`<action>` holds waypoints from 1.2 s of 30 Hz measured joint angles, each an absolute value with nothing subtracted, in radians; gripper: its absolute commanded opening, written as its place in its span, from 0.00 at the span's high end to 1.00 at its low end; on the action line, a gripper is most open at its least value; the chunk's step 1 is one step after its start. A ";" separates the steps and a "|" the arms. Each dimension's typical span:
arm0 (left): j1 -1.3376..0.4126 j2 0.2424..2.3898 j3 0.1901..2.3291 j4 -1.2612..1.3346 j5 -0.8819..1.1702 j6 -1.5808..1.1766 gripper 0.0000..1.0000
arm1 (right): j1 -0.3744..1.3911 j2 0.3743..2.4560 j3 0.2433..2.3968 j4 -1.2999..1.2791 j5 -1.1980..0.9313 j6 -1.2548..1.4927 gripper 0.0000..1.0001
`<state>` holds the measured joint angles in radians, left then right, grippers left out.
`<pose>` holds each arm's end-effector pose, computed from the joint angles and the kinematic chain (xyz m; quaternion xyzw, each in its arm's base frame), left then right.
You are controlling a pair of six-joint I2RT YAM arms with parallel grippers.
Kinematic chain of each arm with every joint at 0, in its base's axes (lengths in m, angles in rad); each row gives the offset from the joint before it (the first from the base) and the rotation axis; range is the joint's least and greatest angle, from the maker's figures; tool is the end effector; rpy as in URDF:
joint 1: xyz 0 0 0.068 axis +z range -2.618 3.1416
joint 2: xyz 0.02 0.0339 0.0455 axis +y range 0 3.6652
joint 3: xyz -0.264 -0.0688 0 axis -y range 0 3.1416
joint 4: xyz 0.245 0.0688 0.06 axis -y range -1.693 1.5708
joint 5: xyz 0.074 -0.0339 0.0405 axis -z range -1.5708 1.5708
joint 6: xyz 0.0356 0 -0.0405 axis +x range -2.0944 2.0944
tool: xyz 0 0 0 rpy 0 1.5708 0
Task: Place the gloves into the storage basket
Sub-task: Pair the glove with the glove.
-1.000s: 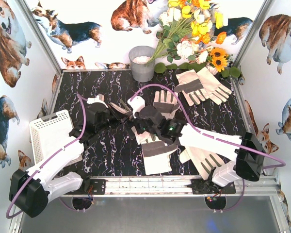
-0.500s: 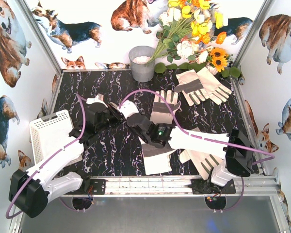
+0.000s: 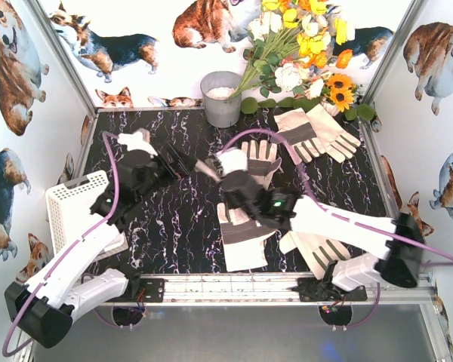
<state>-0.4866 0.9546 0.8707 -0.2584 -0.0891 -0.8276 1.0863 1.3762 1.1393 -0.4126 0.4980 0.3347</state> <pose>0.1957 -0.0999 0.3315 -0.1638 0.8002 -0.3229 0.4781 0.1571 0.2620 0.3097 -0.2167 0.8478 0.1137 0.4705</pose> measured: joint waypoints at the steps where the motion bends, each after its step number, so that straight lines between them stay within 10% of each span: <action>1: -0.474 0.950 0.889 -0.271 -0.095 -0.794 0.01 | 1.063 1.343 1.125 -0.429 0.479 0.368 1.00; 28: -0.303 1.021 0.839 -0.324 0.103 -0.600 0.06 | 0.769 1.076 0.549 -0.237 -0.157 1.066 1.00; 36: -0.339 1.097 0.697 -0.192 0.239 -0.649 0.38 | 0.745 1.080 0.554 -0.331 -0.107 1.036 1.00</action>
<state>-0.3386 1.0966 0.6968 -0.1925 0.2394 -0.6495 0.7448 1.0798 0.5545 -0.3305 -0.1074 1.0359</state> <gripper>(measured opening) 0.722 0.055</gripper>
